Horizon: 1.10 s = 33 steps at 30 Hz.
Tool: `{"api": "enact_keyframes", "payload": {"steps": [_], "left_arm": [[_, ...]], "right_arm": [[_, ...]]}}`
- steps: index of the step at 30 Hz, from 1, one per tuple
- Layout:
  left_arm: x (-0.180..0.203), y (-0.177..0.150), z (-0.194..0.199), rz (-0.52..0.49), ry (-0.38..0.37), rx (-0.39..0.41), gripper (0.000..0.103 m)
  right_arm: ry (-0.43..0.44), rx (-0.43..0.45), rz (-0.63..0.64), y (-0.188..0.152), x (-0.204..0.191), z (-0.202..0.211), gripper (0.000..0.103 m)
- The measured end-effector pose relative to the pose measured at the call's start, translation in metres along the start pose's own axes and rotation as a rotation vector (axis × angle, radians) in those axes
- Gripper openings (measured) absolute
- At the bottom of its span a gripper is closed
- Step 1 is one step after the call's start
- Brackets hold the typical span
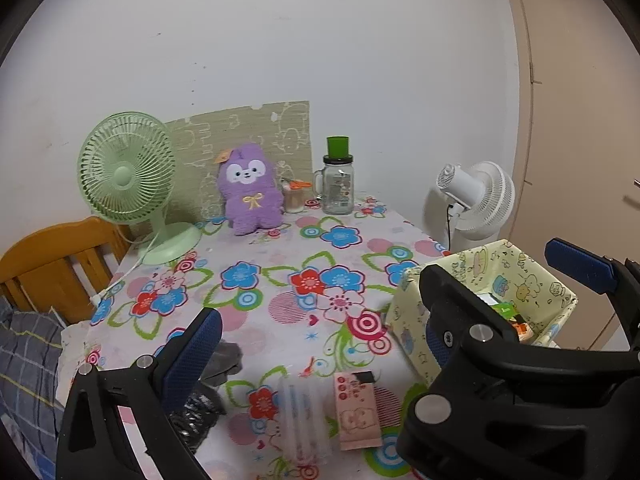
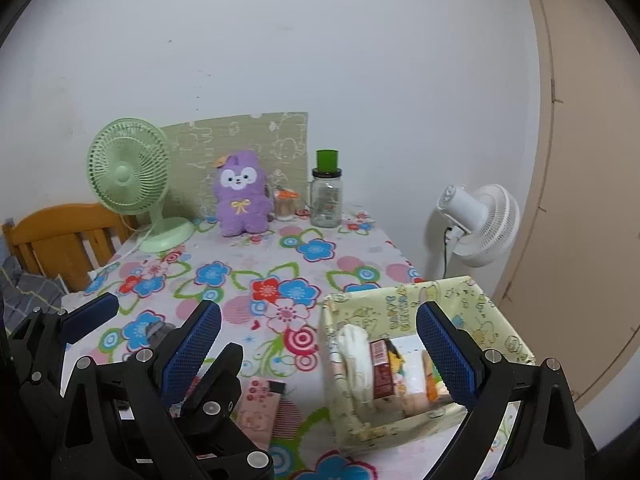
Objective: Organize soft objects
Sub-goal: 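Withdraw both tools from the box and move toward the remaining items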
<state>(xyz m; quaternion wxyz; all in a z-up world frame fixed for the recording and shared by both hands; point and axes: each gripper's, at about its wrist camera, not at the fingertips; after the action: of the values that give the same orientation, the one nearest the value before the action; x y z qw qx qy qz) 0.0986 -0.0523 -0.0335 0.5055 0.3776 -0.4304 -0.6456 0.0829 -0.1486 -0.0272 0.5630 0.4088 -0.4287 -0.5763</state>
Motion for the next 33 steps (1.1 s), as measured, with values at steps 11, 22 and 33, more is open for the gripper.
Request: {"api": "enact_keyframes", "payload": {"steps": [11,22,33], "left_arm": [[-0.028,-0.008,0.008,0.005,0.057,-0.010,0.103],[-0.053,-0.023,0.007,0.012,0.092,-0.025,0.103],[-0.076,-0.049,-0.002,0.036,0.121,-0.072,0.103]], "right_arm": [[0.058,-0.011,0.002,-0.006,-0.029,-0.001,0.100],[0.108,-0.038,0.023,-0.018,-0.053,-0.009,0.100],[0.164,-0.064,0.048,-0.043,-0.074,-0.019,0.099]]}}
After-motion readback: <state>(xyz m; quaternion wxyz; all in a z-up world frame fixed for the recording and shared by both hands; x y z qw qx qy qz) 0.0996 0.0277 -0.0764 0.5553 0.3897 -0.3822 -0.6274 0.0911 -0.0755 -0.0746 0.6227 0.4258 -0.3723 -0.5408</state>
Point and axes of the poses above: each gripper's, at about its wrist camera, not at the fingertips, and z roughly against the way its jaws point, x to its right, y to its top, and after that the axes turned 11 degrees about x, right-handed
